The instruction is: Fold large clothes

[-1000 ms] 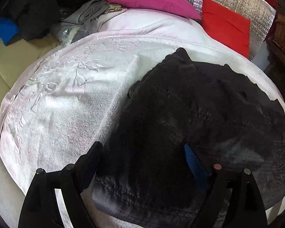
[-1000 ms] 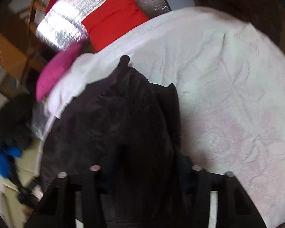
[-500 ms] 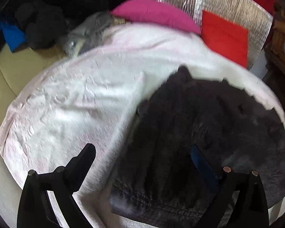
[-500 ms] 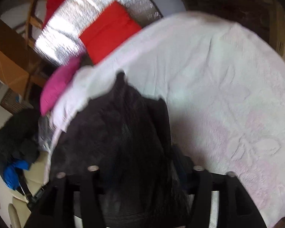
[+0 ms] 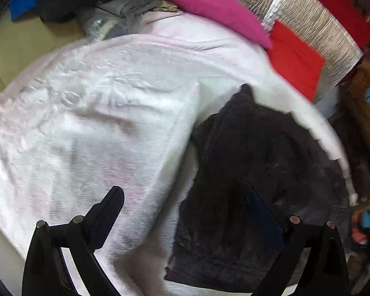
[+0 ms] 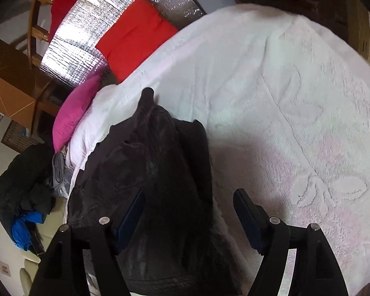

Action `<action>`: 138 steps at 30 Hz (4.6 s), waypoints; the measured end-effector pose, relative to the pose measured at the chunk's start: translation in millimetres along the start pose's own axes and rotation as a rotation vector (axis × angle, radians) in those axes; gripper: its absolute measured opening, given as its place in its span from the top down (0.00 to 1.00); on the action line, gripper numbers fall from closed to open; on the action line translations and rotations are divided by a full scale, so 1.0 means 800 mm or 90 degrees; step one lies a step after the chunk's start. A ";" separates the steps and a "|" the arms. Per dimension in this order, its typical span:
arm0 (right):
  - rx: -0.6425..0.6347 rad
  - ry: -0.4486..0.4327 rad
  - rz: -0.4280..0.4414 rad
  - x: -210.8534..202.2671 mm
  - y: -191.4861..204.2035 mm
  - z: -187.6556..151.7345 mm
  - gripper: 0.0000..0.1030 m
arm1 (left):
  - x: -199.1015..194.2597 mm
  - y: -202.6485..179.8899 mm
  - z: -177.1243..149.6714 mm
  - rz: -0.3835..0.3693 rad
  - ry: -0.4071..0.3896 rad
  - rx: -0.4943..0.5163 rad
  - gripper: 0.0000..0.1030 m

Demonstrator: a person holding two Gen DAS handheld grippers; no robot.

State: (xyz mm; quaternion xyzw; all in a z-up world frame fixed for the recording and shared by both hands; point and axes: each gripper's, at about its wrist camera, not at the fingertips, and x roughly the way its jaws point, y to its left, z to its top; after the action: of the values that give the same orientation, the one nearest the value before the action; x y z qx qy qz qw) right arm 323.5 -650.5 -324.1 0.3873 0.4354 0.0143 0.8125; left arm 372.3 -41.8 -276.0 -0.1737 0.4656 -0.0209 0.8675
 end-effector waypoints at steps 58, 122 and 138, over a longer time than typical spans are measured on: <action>-0.177 -0.025 -0.003 0.062 0.110 0.004 0.55 | 0.080 -0.084 0.070 -0.319 0.053 0.052 0.71; -0.233 -0.165 0.046 -0.039 0.141 -0.057 0.30 | -0.022 -0.080 0.008 -0.088 -0.151 0.132 0.16; -0.195 -0.068 0.004 0.035 0.155 -0.033 0.40 | 0.049 -0.164 -0.009 0.078 -0.060 0.322 0.14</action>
State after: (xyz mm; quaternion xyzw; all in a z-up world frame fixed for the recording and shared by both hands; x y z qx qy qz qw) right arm 360.3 -537.4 -272.5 0.2603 0.3828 0.0625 0.8842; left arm 405.5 -174.9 -269.0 0.0764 0.4145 -0.0758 0.9037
